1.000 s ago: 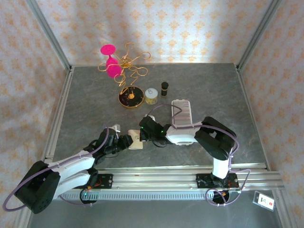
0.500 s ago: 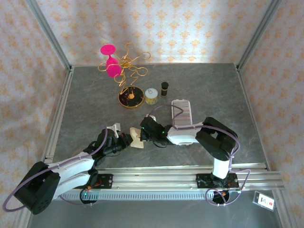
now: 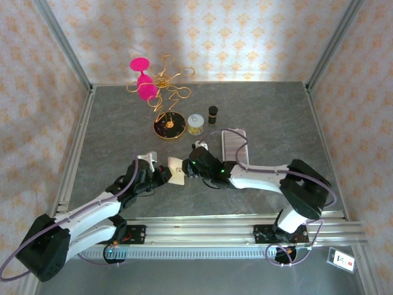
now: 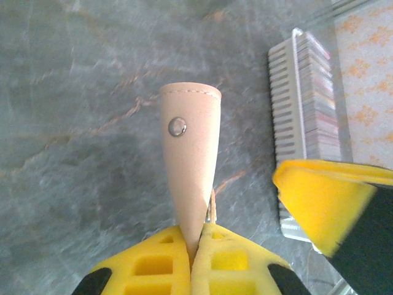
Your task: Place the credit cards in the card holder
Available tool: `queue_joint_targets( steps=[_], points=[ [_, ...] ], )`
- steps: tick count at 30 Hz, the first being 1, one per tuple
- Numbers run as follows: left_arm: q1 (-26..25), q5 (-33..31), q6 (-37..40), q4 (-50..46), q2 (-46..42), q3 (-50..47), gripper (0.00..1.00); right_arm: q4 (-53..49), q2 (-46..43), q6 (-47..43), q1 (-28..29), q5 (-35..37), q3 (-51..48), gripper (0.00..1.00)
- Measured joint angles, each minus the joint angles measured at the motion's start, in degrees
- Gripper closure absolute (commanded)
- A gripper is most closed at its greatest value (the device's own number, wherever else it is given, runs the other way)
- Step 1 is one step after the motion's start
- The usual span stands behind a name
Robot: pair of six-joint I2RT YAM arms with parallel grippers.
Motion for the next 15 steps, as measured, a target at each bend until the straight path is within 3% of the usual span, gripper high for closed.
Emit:
queue_joint_targets(
  steps=[6, 15],
  points=[
    [-2.9, -1.9, 2.6, -0.1, -2.8, 2.7, 1.0, 0.0, -7.5, -0.5, 0.0, -0.1, -1.0, 0.59],
    [-5.0, -2.2, 3.4, 3.7, -3.1, 4.0, 1.0, -0.3, -8.8, -0.2, 0.0, -1.1, -1.9, 0.56]
  ],
)
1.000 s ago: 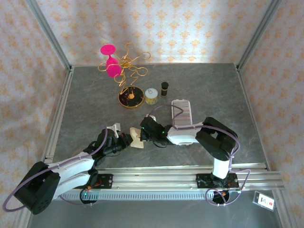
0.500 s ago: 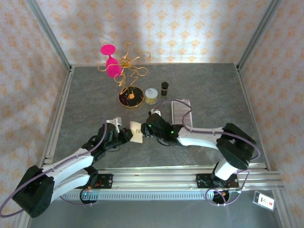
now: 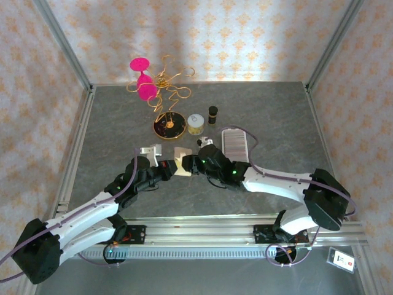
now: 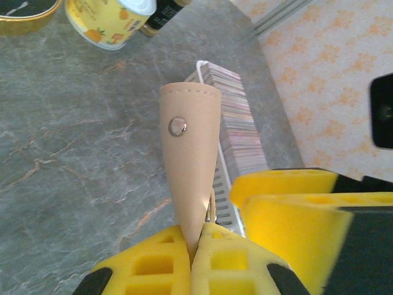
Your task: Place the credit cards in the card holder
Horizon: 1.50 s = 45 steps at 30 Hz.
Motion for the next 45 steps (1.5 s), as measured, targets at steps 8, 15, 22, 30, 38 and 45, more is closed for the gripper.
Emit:
queue_joint_targets(
  steps=[8, 15, 22, 30, 38, 45],
  points=[
    [-0.2, 1.1, -1.1, 3.0, 0.0, -0.6, 1.0, 0.0, 1.7, 0.5, 0.0, -0.6, 0.2, 0.49],
    [-0.2, 1.1, -3.3, 5.0, -0.6, -3.7, 1.0, -1.6, 4.2, 1.2, 0.3, -0.8, 1.6, 0.6],
    [-0.2, 1.2, -4.1, 5.4, -0.8, -4.3, 1.0, -2.8, 5.6, 2.4, 0.6, 0.9, 2.9, 0.74],
    [-0.2, 1.0, -4.1, 5.2, -0.8, -4.6, 1.0, -4.2, 6.9, 3.3, 1.1, 3.4, 4.2, 0.91],
    [-0.2, 1.0, -4.1, 5.6, -0.8, -4.6, 1.0, -8.0, 7.4, 3.6, 0.3, 7.2, 4.1, 1.0],
    [-0.2, 0.4, -4.1, 5.6, -0.3, -4.6, 1.0, -8.3, 7.4, 3.7, 0.3, 8.4, 3.5, 1.0]
  ],
)
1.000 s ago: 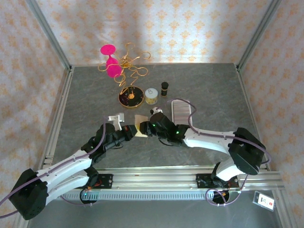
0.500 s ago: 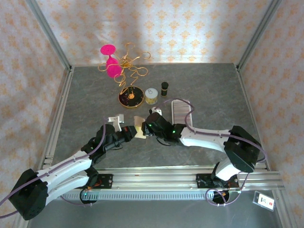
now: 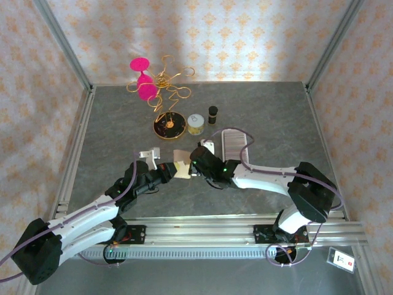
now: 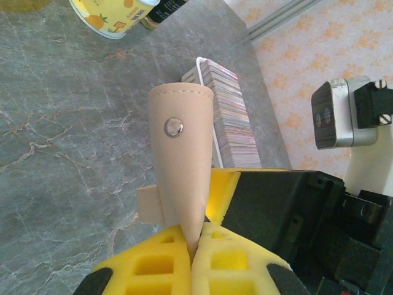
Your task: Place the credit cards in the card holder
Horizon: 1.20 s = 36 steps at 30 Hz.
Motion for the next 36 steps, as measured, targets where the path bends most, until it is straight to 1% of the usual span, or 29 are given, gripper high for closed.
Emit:
queue_joint_targets(
  steps=[7, 13, 17, 23, 25, 29, 31, 36],
  points=[
    [0.0, 0.0, -0.6, 0.7, 3.3, -0.5, 1.0, 0.1, 0.0, 0.6, 0.0, 0.3, -2.3, 1.0],
    [0.0, 0.7, -1.6, 3.6, 7.3, -2.0, 0.99, 0.3, 0.0, 1.3, 0.0, 0.3, -4.6, 1.0],
    [-0.3, 1.1, -2.2, 5.1, 10.1, -2.3, 0.92, 1.0, 0.0, 1.7, 0.0, 0.2, -5.4, 1.0],
    [-0.7, 1.1, -3.0, 6.8, 13.7, -2.3, 0.76, 1.8, 0.0, 1.9, 0.0, 0.0, -6.4, 1.0],
    [-0.7, 0.9, -3.0, 6.8, 14.7, -2.4, 0.66, 2.4, 0.0, 2.1, 0.0, -0.2, -6.7, 1.0],
    [-0.7, -1.2, -2.5, 5.9, 15.6, -2.3, 0.53, 3.3, -0.1, 2.5, 0.0, -0.4, -7.8, 1.0],
    [-0.7, -2.7, -1.9, 4.1, 15.6, -2.1, 0.51, 3.7, -0.4, 2.8, 0.0, -0.7, -8.3, 1.0],
    [-0.7, -5.4, -0.7, -0.3, 15.6, -0.7, 0.38, 5.0, -1.1, 3.3, 0.0, -1.1, -8.6, 1.0]
  ],
)
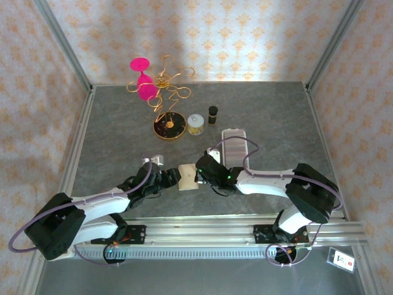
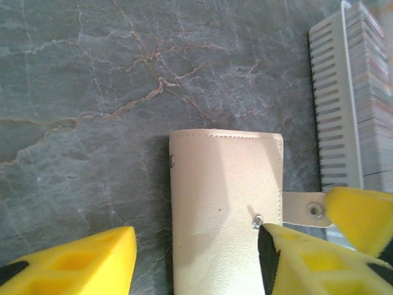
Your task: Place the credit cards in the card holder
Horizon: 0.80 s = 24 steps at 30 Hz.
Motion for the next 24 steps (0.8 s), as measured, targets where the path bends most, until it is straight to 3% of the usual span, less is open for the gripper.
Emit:
queue_joint_targets(
  steps=[13, 24],
  points=[
    [0.0, -2.2, 1.3, -5.9, 0.9, 6.0, 0.12, 1.4, -3.0, 0.9, 0.0, -1.2, -0.3, 1.0],
    [-1.7, -3.2, 0.7, -6.9, 1.7, 8.5, 0.1, 4.0, -7.5, 1.0, 0.0, -3.0, -2.4, 1.0]
  ],
)
